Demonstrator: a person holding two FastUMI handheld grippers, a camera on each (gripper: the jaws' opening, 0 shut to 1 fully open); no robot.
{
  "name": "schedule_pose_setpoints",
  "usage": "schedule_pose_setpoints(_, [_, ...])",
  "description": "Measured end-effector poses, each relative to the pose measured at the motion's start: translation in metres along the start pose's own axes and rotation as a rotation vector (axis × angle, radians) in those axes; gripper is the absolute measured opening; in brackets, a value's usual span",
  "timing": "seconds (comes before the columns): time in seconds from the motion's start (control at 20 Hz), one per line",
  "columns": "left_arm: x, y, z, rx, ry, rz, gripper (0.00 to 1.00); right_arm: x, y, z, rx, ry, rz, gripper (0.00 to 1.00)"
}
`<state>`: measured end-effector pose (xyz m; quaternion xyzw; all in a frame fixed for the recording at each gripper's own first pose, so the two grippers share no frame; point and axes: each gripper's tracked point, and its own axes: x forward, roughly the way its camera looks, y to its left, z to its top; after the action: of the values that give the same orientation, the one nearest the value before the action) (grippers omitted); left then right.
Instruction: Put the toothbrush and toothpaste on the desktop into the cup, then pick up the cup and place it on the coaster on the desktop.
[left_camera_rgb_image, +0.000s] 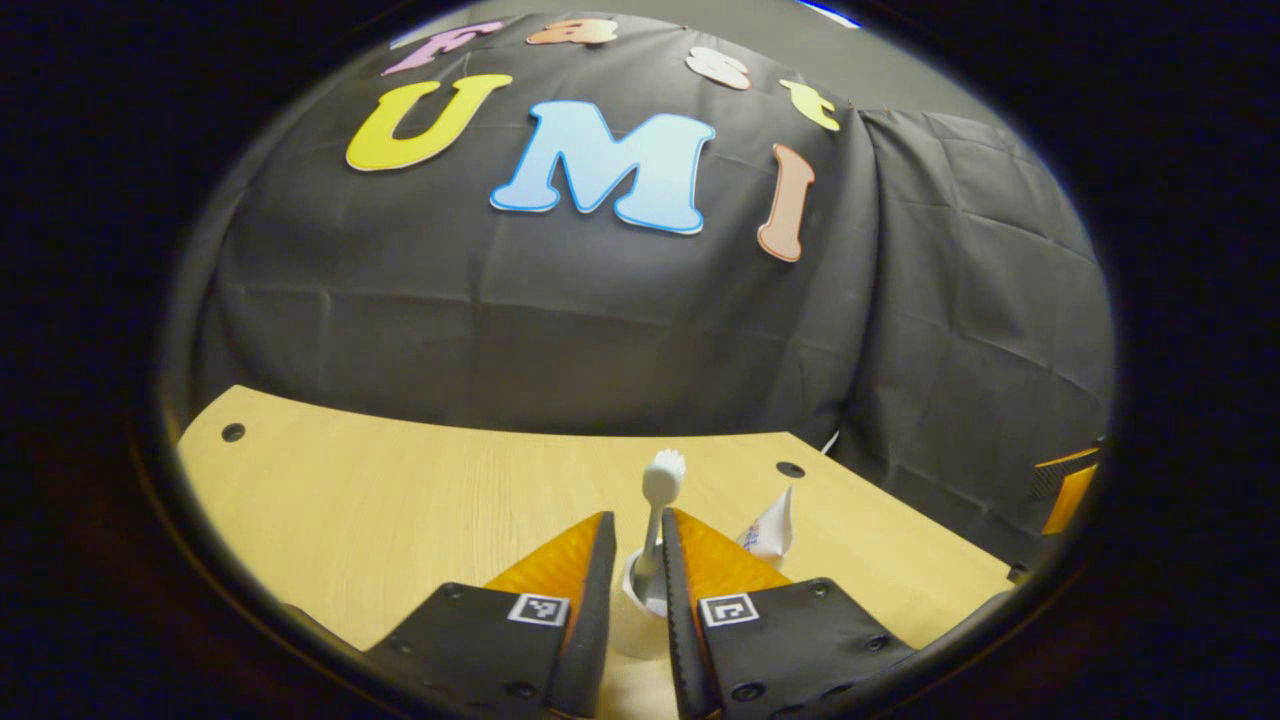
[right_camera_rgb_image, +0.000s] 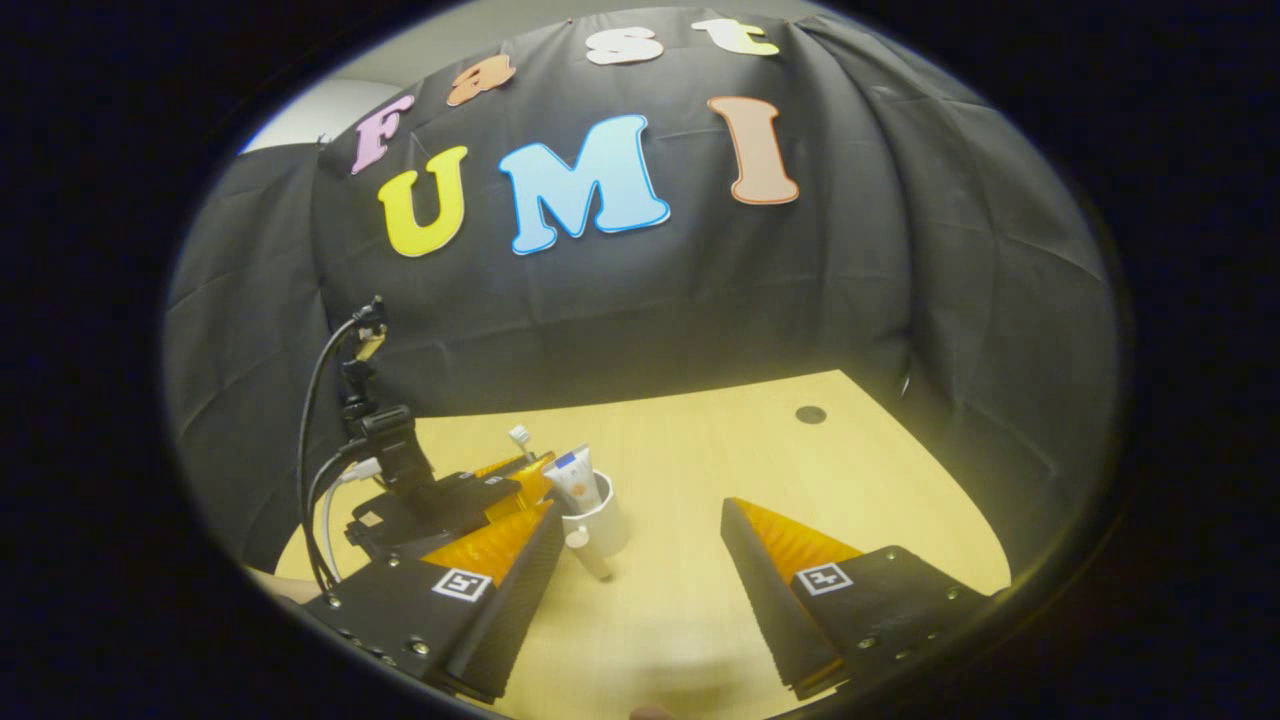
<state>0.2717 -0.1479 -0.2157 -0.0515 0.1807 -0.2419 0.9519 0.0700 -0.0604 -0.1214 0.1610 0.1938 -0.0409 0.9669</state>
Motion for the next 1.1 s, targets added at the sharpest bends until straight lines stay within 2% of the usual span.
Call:
schedule_pose_setpoints(0.05, [-0.001,0.002,-0.002,-0.001,0.007,0.009,0.56,0.0,0.0,-0.001,0.001,0.002,0.001,0.95])
schedule_pose_setpoints(0.1, [-0.004,0.004,-0.002,-0.009,0.007,0.013,0.46,0.0,-0.002,0.001,0.001,0.003,0.002,0.95])
schedule_pose_setpoints(0.15, [-0.006,0.005,0.002,-0.015,-0.001,0.024,0.64,0.0,-0.002,0.001,0.0,0.005,0.006,0.95])
schedule_pose_setpoints(0.2, [-0.009,0.006,0.005,-0.021,-0.01,0.027,0.63,-0.001,-0.001,0.002,-0.002,0.004,0.01,0.95])
schedule_pose_setpoints(0.3, [-0.018,0.007,0.01,-0.023,-0.025,0.041,0.89,-0.002,0.001,0.002,-0.006,0.003,0.019,0.95])
schedule_pose_setpoints(0.35, [-0.023,0.009,0.013,-0.022,-0.03,0.049,0.85,-0.002,0.001,0.003,-0.006,0.001,0.022,0.95])
schedule_pose_setpoints(0.4, [-0.027,0.009,0.015,-0.023,-0.036,0.056,0.87,-0.003,0.002,0.004,-0.005,-0.002,0.027,0.95])
schedule_pose_setpoints(0.45, [-0.033,0.01,0.019,-0.025,-0.045,0.066,0.94,-0.004,0.004,0.004,-0.002,-0.003,0.034,0.95])
schedule_pose_setpoints(0.5, [-0.039,0.011,0.023,-0.027,-0.054,0.072,0.93,-0.005,0.006,0.005,0.0,-0.004,0.04,0.95])
schedule_pose_setpoints(0.55, [-0.045,0.011,0.027,-0.027,-0.059,0.08,0.96,-0.005,0.009,0.006,0.0,-0.007,0.049,0.95])
schedule_pose_setpoints(0.9, [-0.099,0.011,0.053,-0.007,-0.098,0.152,0.96,-0.015,0.024,0.018,-0.019,-0.044,0.09,0.95])
schedule_pose_setpoints(1.1, [-0.137,0.006,0.065,-0.015,-0.125,0.183,0.96,-0.023,0.037,0.022,0.011,-0.066,0.134,0.95])
